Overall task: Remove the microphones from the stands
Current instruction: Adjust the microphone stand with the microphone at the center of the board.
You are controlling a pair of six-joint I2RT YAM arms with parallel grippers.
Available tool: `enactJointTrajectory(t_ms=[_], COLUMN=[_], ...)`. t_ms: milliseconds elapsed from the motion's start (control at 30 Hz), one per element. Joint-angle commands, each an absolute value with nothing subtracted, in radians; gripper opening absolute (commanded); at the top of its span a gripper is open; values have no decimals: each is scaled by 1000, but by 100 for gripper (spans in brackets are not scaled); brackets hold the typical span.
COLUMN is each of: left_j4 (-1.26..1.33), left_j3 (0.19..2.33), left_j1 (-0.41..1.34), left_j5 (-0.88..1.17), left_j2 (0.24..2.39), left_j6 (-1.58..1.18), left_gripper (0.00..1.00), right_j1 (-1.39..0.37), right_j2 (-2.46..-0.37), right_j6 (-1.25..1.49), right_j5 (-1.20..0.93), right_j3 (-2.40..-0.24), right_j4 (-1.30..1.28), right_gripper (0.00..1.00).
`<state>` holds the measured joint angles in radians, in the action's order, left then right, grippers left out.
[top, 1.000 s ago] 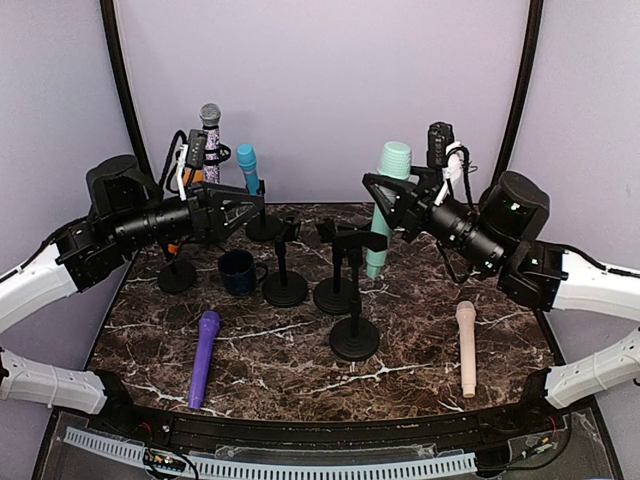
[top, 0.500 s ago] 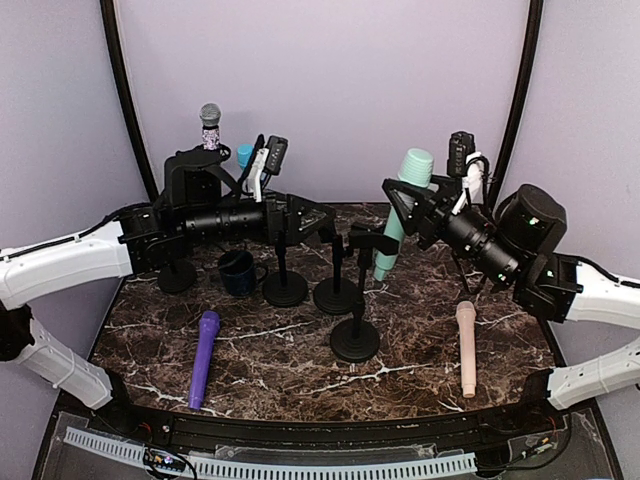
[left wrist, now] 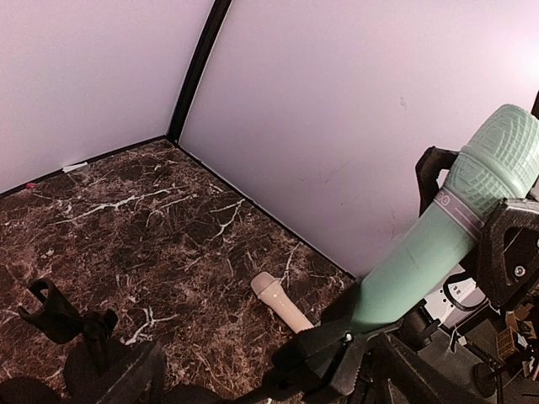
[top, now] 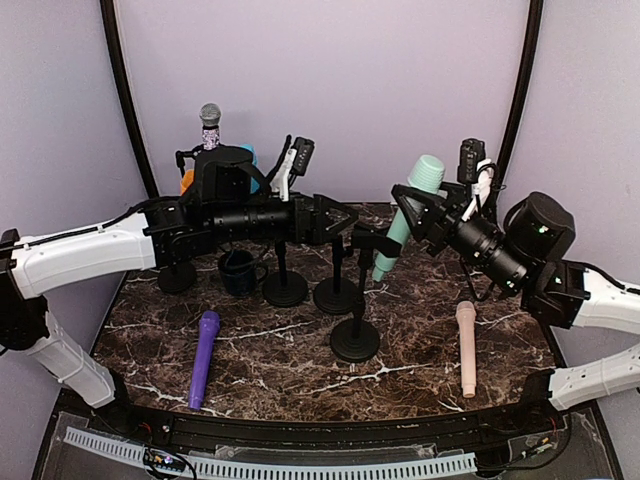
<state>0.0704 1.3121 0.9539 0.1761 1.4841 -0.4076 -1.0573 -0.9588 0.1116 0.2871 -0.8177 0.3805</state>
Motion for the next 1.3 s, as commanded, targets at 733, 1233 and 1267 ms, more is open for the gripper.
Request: enactJointTrajectory(t_ms=[733,1233,1267], left_j4=[-74,-37,-32], left_j3=[1415,1300,1285], left_j1=[1042,1042,1042], left_j5=[-74,-91,-91], left_j2=[1565,1546,1544], left_j6=[-353,-385,-390], left_gripper=[88,77,76], right_j1=[-1075,-1092,-1093], right_j2=[-1013,-1056,-1058], right_j6=[129,126,127], right_j5=[265,283,286], right_j3=[-834,-854,-854], right_j4=[259,239,239], right_gripper=[0,0,0])
